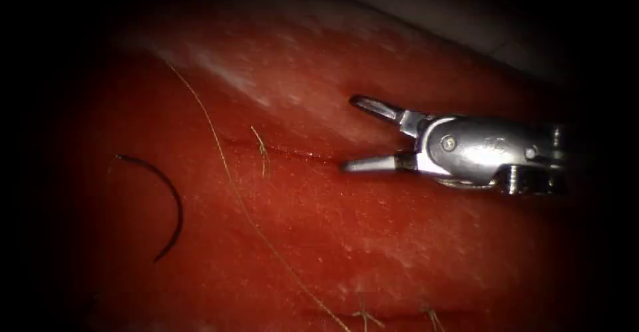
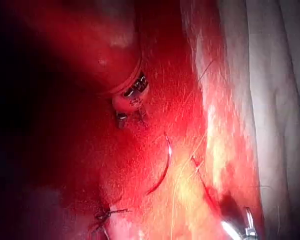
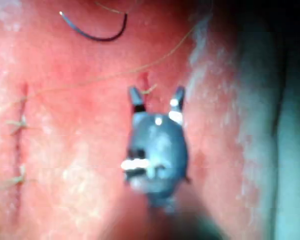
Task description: Wound Closure
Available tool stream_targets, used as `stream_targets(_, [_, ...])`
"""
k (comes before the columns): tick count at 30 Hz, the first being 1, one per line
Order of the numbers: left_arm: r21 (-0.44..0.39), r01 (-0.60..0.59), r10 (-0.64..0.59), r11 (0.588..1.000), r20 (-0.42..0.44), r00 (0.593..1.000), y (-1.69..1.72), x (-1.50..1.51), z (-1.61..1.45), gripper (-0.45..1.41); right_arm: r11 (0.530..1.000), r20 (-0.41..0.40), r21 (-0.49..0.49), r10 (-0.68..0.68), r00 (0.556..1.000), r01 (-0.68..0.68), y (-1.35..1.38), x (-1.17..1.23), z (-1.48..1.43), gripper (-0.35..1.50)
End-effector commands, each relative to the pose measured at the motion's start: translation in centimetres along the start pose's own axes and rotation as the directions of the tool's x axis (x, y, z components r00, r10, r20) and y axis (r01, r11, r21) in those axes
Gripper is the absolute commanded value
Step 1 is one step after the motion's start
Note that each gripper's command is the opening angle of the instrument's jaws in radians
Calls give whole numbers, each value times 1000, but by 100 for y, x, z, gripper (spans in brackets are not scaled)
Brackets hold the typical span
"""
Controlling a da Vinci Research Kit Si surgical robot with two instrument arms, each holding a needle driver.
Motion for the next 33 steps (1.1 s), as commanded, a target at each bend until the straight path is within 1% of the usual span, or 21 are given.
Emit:
stream_targets(1, [-1, 2, -2, 1000, -6, 1000, 1, 6, 4, 59, 1000, -2, 0, -1, 1000, 1, 3, -2, 6, 143])
stream_targets(3, [6, 3, -2, 1000, -15, 1000, 1, 23, -6, 60, 1000, -3, 2, 0, 1000, 0, 6, -2, 3, 143])
stream_targets(4, [18, -46, 47, 999, -44, 998, 0, 36, -11, 60, 1000, -3, 4, 0, 1000, 0, 7, -3, 1, 143])
stream_targets(5, [24, -64, 65, 998, -56, 996, -1, 43, -12, 60, 1000, -4, 6, -1, 1000, 1, 8, -4, -2, 141])
stream_targets(6, [46, -121, 125, 992, -87, 988, -4, 66, -13, 59, 1000, -5, 2, -2, 1000, 2, 8, -5, -9, 138])
stream_targets(7, [48, -120, 124, 992, -92, 988, -6, 76, -11, 59, 1000, 8, 11, -4, 1000, 4, 7, -6, -12, 131])
stream_targets(10, [62, -104, 110, 993, -98, 989, -12, 104, 3, 59, 999, 61, 38, -12, 998, 9, 5, -6, -21, 121])
stream_targets(12, [76, -39, 46, 996, -100, 994, -15, 122, 26, 57, 999, 80, 46, -14, 997, 11, 4, -6, -24, 118])
stream_targets(16, [98, 11, -1, 995, -95, 995, -9, 129, 56, 49, 998, 90, 61, -15, 996, 9, -1, -1, -26, 118])
stream_targets(19, [95, -9, 17, 995, -89, 996, -1, 124, 68, 43, 997, 86, 73, -6, 996, -1, -5, 5, -27, 118])
stream_targets(20, [83, -102, 109, 991, -84, 991, 0, 122, 72, 35, 995, 82, 95, 13, 997, -20, -8, 9, -28, 114])
stream_targets(21, [83, -143, 150, 986, -83, 985, -1, 122, 73, 30, 994, 84, 105, 12, 996, -21, -10, 11, -29, 113])
stream_targets(22, [88, -196, 203, 977, -81, 976, -3, 122, 75, 28, 993, 91, 113, 11, 996, -21, -12, 12, -30, 111])
stream_targets(24, [92, -265, 272, 960, -82, 959, -7, 123, 79, 27, 992, 111, 124, 6, 994, -20, -15, 14, -31, 108])
stream_targets(25, [85, -328, 334, 941, -72, 940, -10, 122, 82, 27, 991, 124, 131, 4, 992, -20, -17, 14, -32, 108])
stream_targets(26, [62, -414, 418, 908, -52, 907, -12, 121, 89, 27, 991, 123, 132, -9, 992, -7, -19, 14, -32, 106])
stream_targets(29, [42, -502, 502, 864, -11, 865, -15, 120, 98, 27, 992, 123, 129, -17, 992, 1, -19, 12, -32, 106])
stream_targets(30, [42, -517, 518, 855, -7, 855, -16, 121, 101, 27, 992, 123, 129, -17, 992, 1, -19, 11, -32, 106])
stream_targets(31, [43, -549, 549, 835, -5, 836, -17, 122, 106, 28, 992, 124, 126, -18, 992, 2, -19, 9, -32, 106])
stream_targets(33, [42, -586, 587, 809, -4, 810, -15, 122, 110, 30, 993, 122, 115, -17, 992, 3, -19, 8, -32, 108])
